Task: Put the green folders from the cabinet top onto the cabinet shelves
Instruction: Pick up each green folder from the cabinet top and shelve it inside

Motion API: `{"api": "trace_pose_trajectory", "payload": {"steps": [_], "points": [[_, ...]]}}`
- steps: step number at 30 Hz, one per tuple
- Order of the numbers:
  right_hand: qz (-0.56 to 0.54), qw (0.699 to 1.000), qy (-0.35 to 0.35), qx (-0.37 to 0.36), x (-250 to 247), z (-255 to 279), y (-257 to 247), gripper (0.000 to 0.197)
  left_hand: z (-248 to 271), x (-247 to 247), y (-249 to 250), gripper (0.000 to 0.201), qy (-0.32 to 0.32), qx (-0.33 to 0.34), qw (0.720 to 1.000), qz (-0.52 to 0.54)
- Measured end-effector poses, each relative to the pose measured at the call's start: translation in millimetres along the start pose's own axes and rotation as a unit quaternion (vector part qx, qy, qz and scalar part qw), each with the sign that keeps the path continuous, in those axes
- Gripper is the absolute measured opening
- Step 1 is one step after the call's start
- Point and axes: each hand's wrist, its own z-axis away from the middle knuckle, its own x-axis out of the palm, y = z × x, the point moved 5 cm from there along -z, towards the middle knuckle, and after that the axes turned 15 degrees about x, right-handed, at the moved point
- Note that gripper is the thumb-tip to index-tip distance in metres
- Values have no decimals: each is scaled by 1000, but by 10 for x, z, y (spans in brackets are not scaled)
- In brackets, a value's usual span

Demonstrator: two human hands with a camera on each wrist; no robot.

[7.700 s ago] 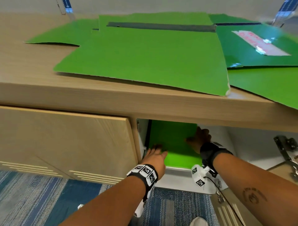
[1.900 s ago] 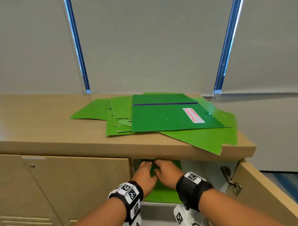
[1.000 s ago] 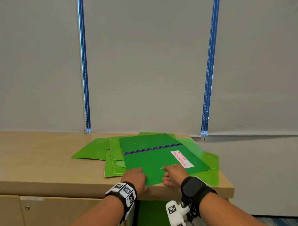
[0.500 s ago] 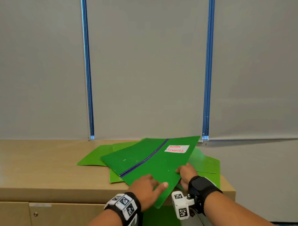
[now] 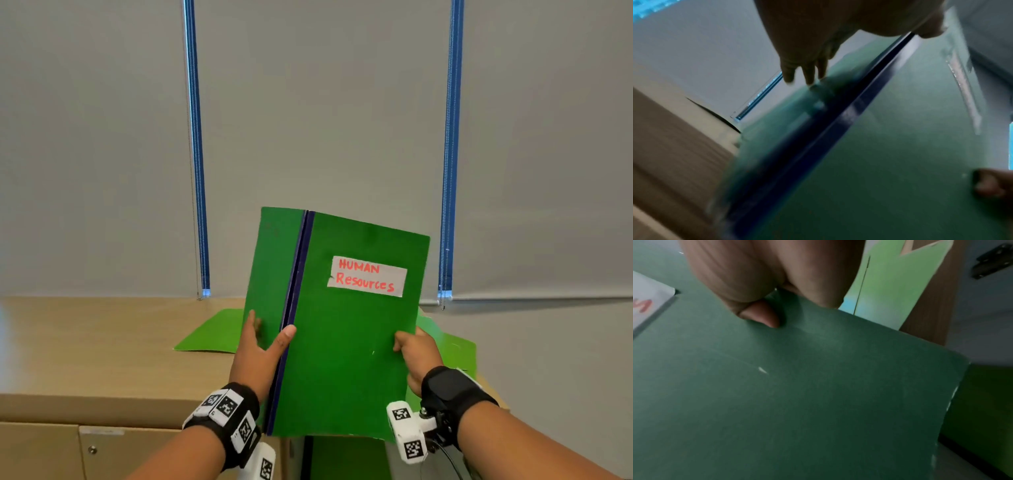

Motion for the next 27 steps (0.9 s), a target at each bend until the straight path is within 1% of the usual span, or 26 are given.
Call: {"api": "trace_pose_trajectory", "payload": {"steps": [1,2,3,5,7,8,9,10,11,12,13,14,16,17,19,20,22,24,25,27], "points": [[5,1000,-10,-1,35,-4,-2,22,17,25,66,121,5,7,999,36],[6,1000,-21,0,73,15,-11,21,29,47,115,114,9,16,998,52],[4,1000,-30,-4,109,32,-26,19,41,58,172,102,12,27,998,52],[8,998,-56,-14,196,112,-84,16,52,47,274,72,18,51,998,25],[28,997,-71,-33,279,151,-141,30,66,18,342,45,24,76,997,12],[32,995,-80,-48,333,187,-183,39,76,-8,373,36,31,83,996,11],[34,994,-83,-57,372,230,-225,52,84,-43,399,36,40,88,995,10],[32,994,-87,-59,404,262,-244,67,99,-84,426,44,49,93,994,9],[34,993,-94,-57,437,315,-257,74,120,-128,465,53,57,97,994,6],[33,992,-109,-59,470,348,-258,71,135,-179,490,57,67,104,992,0],[39,991,-115,-60,487,336,-231,64,154,-239,531,55,79,114,990,-8],[55,989,-124,-63,514,358,-220,62,169,-307,544,48,94,123,988,-21],[85,987,-124,-63,539,377,-182,72,207,-434,512,35,112,133,983,-55],[98,986,-123,-64,543,416,-159,68,225,-484,454,28,112,131,983,-70],[131,980,-132,-71,576,477,-98,44,267,-549,279,11,118,107,985,-61],[152,977,-130,-74,588,524,-58,39,303,-560,185,9,124,86,987,-47],[174,973,-132,-76,596,624,60,34,402,-544,41,12,134,44,990,-25],[181,972,-132,-67,541,678,233,22,540,-496,-96,11,127,7,992,-21],[181,973,-131,-56,493,693,337,20,620,-462,-184,11,119,-10,993,-18],[183,974,-130,-34,378,722,557,24,800,-388,-349,11,91,-32,995,-13]]}}
